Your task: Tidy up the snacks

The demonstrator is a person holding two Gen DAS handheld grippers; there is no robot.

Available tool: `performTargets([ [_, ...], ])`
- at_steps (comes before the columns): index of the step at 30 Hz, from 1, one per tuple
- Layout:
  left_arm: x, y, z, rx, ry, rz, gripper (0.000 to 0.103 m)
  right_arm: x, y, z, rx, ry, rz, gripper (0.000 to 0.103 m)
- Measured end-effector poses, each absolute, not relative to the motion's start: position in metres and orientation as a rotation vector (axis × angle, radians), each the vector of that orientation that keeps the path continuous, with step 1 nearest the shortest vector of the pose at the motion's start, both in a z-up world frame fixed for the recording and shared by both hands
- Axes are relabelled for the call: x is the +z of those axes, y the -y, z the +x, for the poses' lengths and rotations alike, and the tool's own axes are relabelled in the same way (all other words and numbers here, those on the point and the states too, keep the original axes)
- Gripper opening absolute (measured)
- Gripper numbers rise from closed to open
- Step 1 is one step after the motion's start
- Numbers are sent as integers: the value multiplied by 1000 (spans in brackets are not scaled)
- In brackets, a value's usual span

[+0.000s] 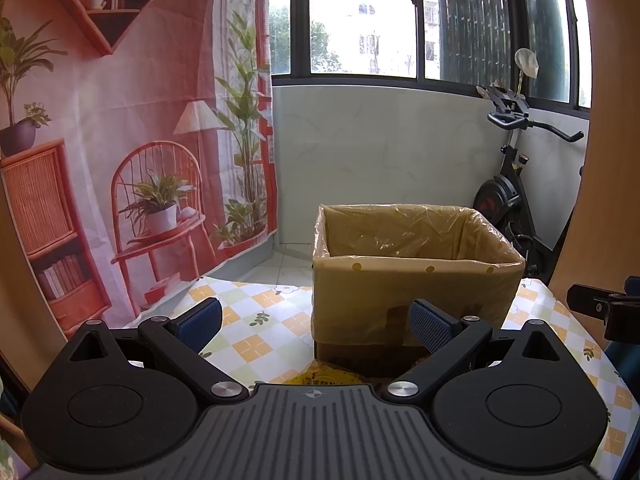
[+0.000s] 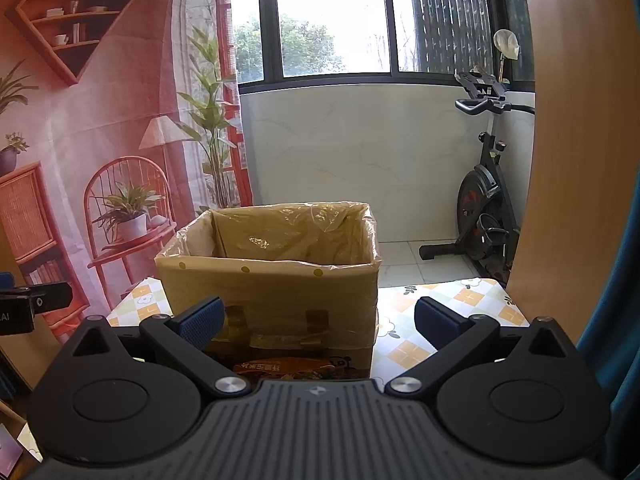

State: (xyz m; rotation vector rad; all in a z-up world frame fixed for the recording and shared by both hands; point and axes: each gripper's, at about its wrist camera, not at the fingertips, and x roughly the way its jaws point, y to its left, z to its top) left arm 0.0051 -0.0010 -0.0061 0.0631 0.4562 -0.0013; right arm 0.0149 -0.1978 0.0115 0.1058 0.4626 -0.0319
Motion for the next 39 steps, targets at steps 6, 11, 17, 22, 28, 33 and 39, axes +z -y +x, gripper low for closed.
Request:
performTargets([
  [6,-6,2,6,-1,-461,60,101,11,198,14,-31,-462,106,103],
  [11,-6,2,6,-2,-461,59,101,11,198,15,-31,-462,106,103],
  [17,-6,1,6,-1,-462,60,101,10,199,15,-31,-463,106,103],
  [22,-9,1,7,-1,-468,57,101,10,199,15,-31,-463,106,103],
  [28,-10,1,6,-2,-472,57,101,10,198,15,-33,-464,108,103],
  [33,-9,0,7,-3,-479,53,101,10,199,15,-33,-465,109,103],
  [39,-8,-1,9,-4,-484,51,101,10,199,15,-33,-465,108,103],
])
